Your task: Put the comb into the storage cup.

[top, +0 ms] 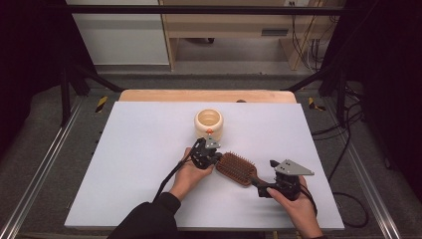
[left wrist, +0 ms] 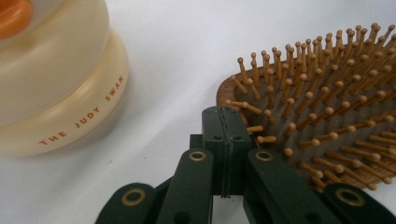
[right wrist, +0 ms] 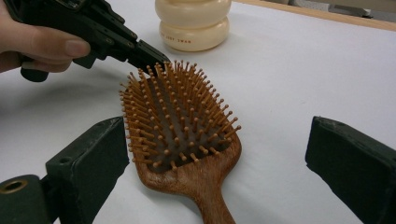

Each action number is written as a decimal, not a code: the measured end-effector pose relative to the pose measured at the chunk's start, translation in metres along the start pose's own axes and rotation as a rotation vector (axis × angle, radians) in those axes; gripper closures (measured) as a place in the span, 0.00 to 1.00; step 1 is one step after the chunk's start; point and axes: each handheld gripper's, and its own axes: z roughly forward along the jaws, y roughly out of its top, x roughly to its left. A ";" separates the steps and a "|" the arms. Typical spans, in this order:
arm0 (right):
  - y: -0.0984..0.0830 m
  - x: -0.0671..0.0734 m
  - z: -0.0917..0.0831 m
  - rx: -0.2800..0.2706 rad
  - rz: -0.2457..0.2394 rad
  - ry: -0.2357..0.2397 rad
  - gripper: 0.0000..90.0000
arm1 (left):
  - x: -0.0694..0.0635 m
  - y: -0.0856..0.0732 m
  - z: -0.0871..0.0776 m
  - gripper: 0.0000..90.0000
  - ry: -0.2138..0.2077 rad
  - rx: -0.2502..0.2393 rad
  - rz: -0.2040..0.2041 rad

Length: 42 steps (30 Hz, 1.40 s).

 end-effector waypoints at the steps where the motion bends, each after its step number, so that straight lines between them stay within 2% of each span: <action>1: 0.000 0.000 0.000 0.001 -0.001 -0.001 0.07 | 0.000 0.000 -0.001 1.00 0.007 -0.007 -0.002; 5: 0.000 -0.003 -0.001 0.004 -0.003 -0.001 0.07 | 0.003 -0.004 -0.013 1.00 0.039 -0.058 -0.017; 10: -0.002 -0.006 -0.004 0.011 0.000 -0.011 0.10 | 0.010 -0.021 -0.044 1.00 0.089 -0.130 -0.029; 12: -0.002 -0.006 -0.005 0.016 0.009 -0.007 0.11 | 0.015 -0.032 -0.061 1.00 0.098 -0.162 -0.046; 16: 0.002 -0.003 -0.006 0.024 0.044 0.008 0.10 | 0.025 -0.062 -0.101 1.00 0.171 -0.215 -0.040; 19: 0.007 0.001 -0.003 0.053 0.031 0.018 0.10 | 0.033 -0.084 -0.125 0.97 0.225 -0.233 -0.034; 21: 0.010 0.004 -0.001 0.068 0.025 0.020 0.10 | 0.039 -0.099 -0.139 0.95 0.251 -0.240 -0.047; 24: 0.014 0.010 0.002 0.109 -0.007 0.016 0.10 | 0.044 -0.111 -0.158 0.80 0.289 -0.278 -0.074; 26: 0.015 0.012 0.004 0.135 -0.026 0.018 0.10 | 0.045 -0.116 -0.169 0.69 0.319 -0.313 -0.069; 27: 0.015 0.012 0.005 0.148 -0.031 0.018 0.10 | 0.044 -0.119 -0.175 0.61 0.350 -0.332 -0.070; 28: 0.016 0.013 0.006 0.166 -0.042 0.019 0.10 | 0.045 -0.122 -0.178 0.50 0.359 -0.342 -0.076; 30: 0.018 0.012 0.006 0.190 -0.057 0.020 0.10 | 0.047 -0.129 -0.185 0.38 0.367 -0.361 -0.108; 33: 0.022 0.010 0.005 0.220 -0.066 0.031 0.11 | 0.048 -0.137 -0.189 0.21 0.367 -0.354 -0.113; 35: 0.025 0.008 0.004 0.259 -0.087 0.035 0.12 | 0.047 -0.145 -0.193 0.13 0.380 -0.347 -0.100; 39: 0.029 0.006 0.002 0.302 -0.119 0.043 0.13 | 0.049 -0.156 -0.201 0.06 0.359 -0.373 -0.146; 42: 0.031 0.005 0.002 0.355 -0.157 0.042 0.13 | 0.052 -0.162 -0.206 0.05 0.374 -0.388 -0.169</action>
